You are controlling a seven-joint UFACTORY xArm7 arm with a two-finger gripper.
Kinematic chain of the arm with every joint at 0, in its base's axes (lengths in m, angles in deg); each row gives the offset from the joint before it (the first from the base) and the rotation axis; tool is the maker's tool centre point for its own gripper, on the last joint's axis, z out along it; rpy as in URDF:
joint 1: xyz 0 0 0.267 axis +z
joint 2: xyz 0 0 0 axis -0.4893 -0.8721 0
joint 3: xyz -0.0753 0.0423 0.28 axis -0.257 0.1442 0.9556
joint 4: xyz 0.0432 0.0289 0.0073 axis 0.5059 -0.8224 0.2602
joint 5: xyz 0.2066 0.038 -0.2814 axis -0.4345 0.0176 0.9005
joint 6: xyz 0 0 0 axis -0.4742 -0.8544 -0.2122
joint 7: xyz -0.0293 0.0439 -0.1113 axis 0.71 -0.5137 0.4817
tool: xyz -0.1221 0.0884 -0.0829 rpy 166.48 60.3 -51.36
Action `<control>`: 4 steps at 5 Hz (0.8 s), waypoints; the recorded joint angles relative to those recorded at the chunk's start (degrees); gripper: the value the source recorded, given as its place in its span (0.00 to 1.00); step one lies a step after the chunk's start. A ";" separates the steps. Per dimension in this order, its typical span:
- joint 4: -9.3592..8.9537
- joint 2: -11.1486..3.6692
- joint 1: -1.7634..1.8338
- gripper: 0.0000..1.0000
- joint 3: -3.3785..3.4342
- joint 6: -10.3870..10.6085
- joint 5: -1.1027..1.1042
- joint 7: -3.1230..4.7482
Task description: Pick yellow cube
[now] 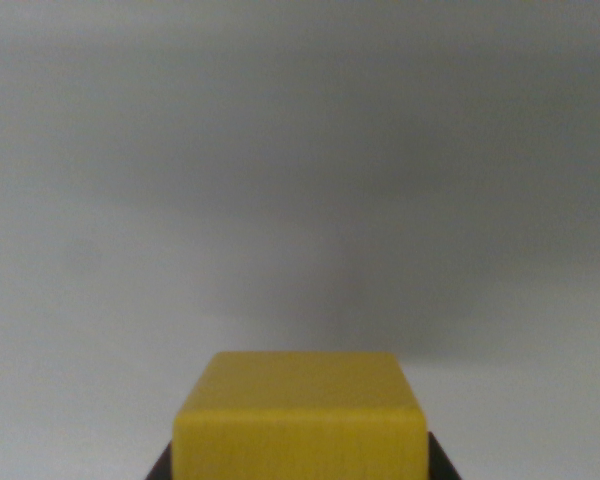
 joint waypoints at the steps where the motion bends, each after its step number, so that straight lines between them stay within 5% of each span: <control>1: 1.48 0.65 -0.01 1.00 0.01 -2.13 -0.02 -0.04; 4: 3.11 1.38 -0.03 1.00 0.03 -4.49 -0.03 -0.09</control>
